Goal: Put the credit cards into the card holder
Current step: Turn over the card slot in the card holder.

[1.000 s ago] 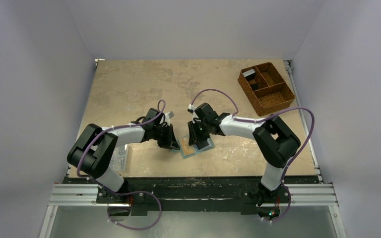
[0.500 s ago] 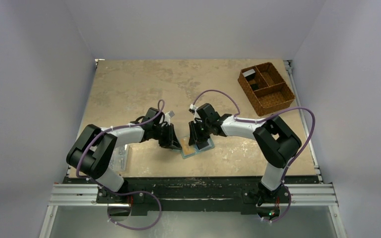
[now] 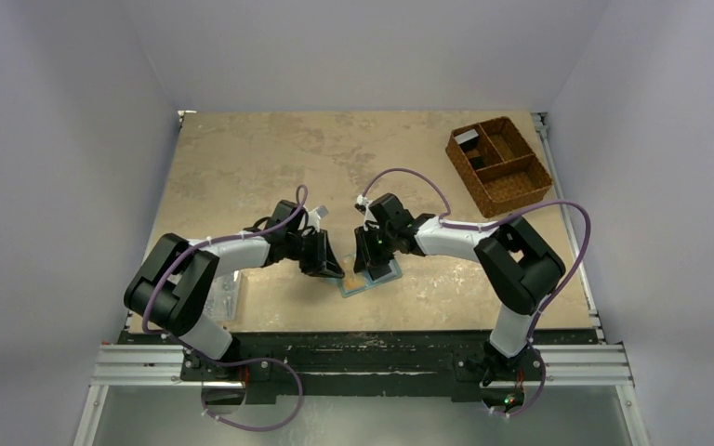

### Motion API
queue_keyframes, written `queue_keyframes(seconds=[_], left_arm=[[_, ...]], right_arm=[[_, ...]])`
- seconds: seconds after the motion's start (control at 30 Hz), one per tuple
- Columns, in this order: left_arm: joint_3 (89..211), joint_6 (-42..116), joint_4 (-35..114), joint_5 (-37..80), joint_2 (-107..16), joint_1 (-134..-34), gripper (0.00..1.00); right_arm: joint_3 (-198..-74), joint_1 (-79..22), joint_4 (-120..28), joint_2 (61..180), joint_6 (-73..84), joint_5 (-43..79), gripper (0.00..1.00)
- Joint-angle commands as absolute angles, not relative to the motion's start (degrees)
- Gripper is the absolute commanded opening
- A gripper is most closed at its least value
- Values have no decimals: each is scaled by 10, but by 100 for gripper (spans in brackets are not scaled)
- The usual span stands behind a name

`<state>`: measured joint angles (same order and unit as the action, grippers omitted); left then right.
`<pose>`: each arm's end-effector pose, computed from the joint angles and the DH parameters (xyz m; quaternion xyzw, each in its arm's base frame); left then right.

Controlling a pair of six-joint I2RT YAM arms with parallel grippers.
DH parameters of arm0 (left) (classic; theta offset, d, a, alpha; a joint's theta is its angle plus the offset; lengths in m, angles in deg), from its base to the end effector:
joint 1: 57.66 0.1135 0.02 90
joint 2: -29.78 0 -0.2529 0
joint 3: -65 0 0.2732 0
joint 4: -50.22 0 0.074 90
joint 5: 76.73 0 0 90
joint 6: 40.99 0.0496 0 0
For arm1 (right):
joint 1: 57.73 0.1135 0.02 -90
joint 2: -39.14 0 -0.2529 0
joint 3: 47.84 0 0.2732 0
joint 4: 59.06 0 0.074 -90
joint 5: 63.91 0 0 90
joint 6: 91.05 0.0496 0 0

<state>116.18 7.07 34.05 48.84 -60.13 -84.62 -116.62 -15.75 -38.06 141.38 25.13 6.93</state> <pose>0.2530 -0.1610 0.1019 -0.0270 0.9121 -0.4026 0.0720 0.2655 0.2608 0.1117 -0.1794 0.9231 0.2999 0.1604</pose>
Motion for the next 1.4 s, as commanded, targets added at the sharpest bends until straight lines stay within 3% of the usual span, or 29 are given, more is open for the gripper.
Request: queue_keyframes(seconds=[0.0,0.2,1.1,1.37], left_arm=[[1155,65,346,480,-584,-841,20],[1149,64,333,472,-587,-841,34],[1155,55,395,502,-624,-842,35],[1163,58,398,507,-610,-842,31]], right_arm=[[-1155,-150,-373,1427,250,66,24],[-1156,-150,-372,1430,247,65,23],[-1163,-149,-366,1431,245,62,21],[-1162,-149,-368,1427,247,59,21]])
